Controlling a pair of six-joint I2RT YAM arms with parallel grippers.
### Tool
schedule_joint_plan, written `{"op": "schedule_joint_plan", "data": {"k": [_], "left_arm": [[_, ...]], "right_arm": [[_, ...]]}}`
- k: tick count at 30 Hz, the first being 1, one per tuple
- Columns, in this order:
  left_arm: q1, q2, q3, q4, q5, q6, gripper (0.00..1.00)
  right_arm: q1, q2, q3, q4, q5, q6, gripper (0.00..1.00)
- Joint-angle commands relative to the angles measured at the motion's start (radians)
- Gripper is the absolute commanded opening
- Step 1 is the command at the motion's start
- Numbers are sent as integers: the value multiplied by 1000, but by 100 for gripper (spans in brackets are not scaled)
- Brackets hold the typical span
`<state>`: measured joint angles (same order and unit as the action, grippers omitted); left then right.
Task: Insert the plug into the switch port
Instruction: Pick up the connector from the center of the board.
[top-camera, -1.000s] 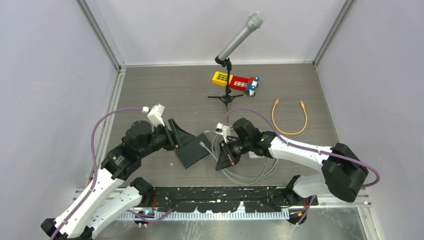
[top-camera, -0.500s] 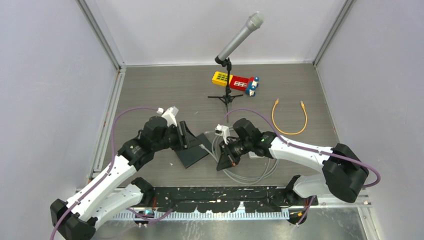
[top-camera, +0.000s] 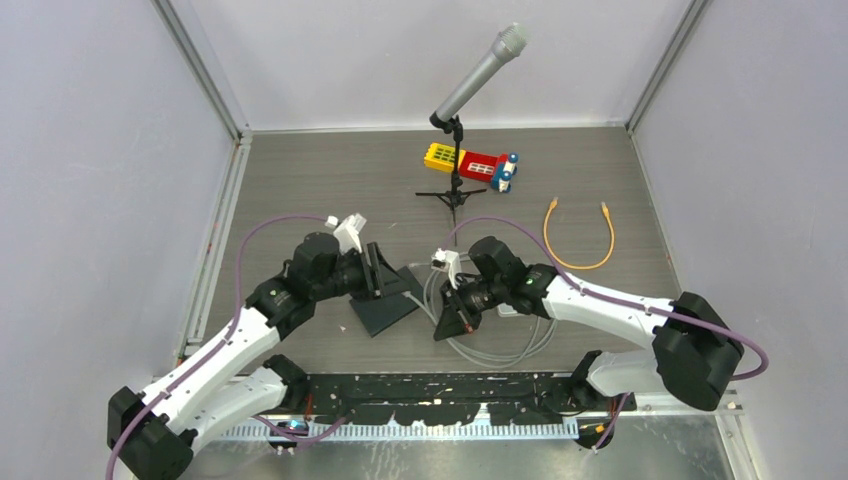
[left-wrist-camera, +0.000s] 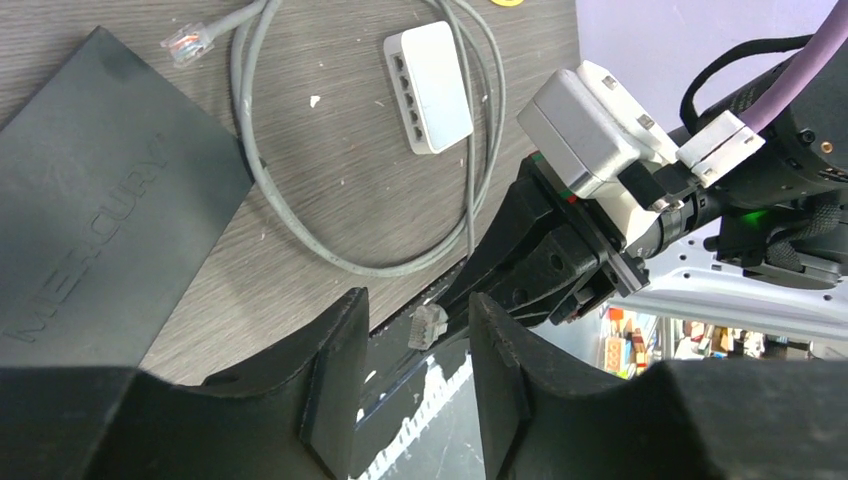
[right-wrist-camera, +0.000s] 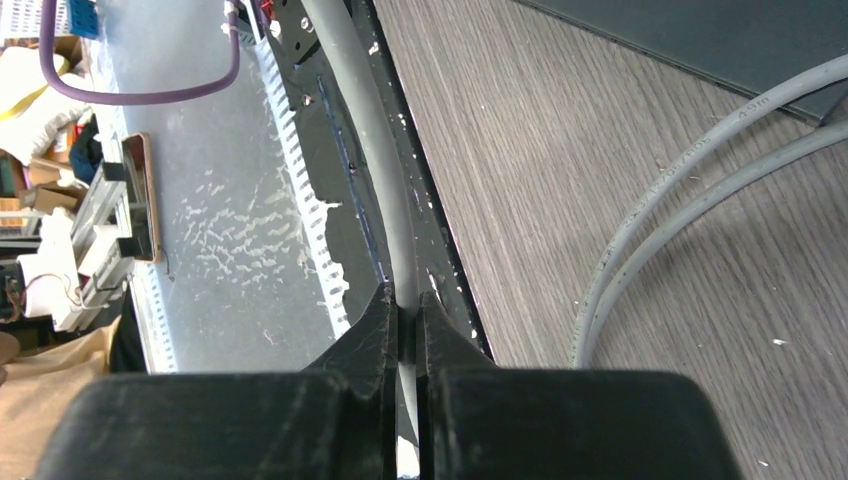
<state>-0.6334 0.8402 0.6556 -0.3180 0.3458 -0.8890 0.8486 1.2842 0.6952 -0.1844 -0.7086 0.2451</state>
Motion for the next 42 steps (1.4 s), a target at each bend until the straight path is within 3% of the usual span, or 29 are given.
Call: {"op": "schedule_joint_plan", "data": {"k": [1, 9, 15, 24, 33, 35, 42], "left_arm": [[1, 8, -10, 100, 46, -22, 42], [1, 30, -12, 132, 75, -28, 25], [0, 24, -25, 125, 78, -28, 32], [1, 30, -33, 130, 85, -25, 28], [1, 31, -33, 138, 91, -28, 0], [1, 31, -32, 138, 91, -32, 0], [1, 17, -31, 136, 77, -54, 0]], "right_arm": [[-2, -34, -2, 14, -18, -8, 0], [-2, -36, -11, 27, -10, -1, 1], [-2, -49, -15, 43, 20, 6, 0], [-2, -68, -36, 89, 46, 35, 0], [-2, -47, -40, 95, 94, 41, 0], [-2, -57, -41, 95, 130, 38, 1], [0, -172, -105, 260, 251, 63, 35]]}}
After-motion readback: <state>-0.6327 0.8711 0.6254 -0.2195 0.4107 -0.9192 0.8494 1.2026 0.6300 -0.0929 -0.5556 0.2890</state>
